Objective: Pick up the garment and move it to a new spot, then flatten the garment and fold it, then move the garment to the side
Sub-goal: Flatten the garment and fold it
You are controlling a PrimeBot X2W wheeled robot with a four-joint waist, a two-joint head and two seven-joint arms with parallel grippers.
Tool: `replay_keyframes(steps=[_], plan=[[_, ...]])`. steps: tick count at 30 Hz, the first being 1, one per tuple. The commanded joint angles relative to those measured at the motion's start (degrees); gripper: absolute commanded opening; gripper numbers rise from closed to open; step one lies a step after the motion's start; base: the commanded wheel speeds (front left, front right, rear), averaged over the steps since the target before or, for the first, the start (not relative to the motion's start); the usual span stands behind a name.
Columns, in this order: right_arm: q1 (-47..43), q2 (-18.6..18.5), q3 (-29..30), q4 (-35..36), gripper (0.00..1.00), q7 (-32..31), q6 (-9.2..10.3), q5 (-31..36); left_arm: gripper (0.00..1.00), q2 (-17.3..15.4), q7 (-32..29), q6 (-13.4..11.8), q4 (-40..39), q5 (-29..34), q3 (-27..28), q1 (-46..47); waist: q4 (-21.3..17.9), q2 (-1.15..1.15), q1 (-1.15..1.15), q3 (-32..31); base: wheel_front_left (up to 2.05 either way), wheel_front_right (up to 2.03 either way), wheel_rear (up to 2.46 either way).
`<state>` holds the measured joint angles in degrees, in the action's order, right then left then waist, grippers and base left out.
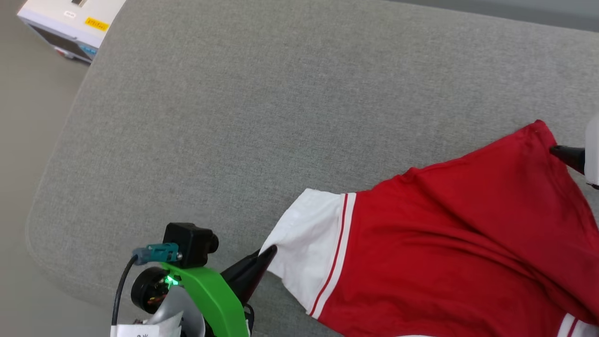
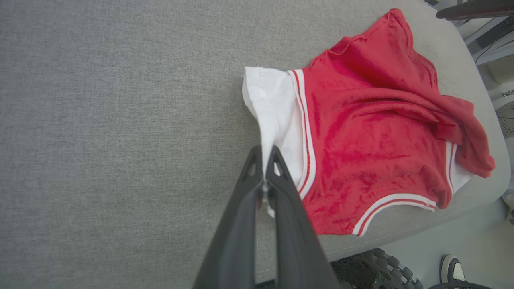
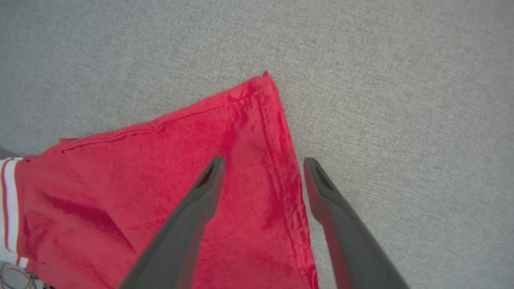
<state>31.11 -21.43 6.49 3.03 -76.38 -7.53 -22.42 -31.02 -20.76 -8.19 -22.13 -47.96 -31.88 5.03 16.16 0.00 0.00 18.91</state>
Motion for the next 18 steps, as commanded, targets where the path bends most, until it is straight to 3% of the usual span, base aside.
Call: replay_keyframes(steps=[1, 8, 17, 18], plan=[[1.5, -0.3, -0.3, -1.4, 1.00, 0.1, 0.04, 0.8, 0.00, 0.5, 0.6, 0.5, -0.2, 0.4, 0.0, 1.2, 3.4, 0.00, 0.00, 3.6, 0.00, 0.00, 0.00], [5.9, -1.3, -1.8, -9.0, 1.00, 1.1, 0.04, 3.4, 0.00, 2.1, 1.9, 2.0, 0.6, 0.9, -0.9, 3.2, 5.8, 0.00, 0.00, 6.3, 0.00, 0.00, 0.00], [3.4, -2.7, -4.9, -14.1, 1.00, 1.1, 0.04, 3.8, 0.00, 2.8, 2.6, 2.8, 2.6, 0.9, -1.5, 3.9, 7.3, 0.00, 0.00, 6.4, 0.00, 0.00, 0.00], [2.9, -2.9, -5.2, -14.4, 0.95, 0.8, 0.04, 3.7, 0.00, 2.8, 2.6, 2.8, 2.7, 0.9, -1.4, 3.9, 7.4, 0.00, 0.00, 6.3, 0.00, 0.00, 0.00]])
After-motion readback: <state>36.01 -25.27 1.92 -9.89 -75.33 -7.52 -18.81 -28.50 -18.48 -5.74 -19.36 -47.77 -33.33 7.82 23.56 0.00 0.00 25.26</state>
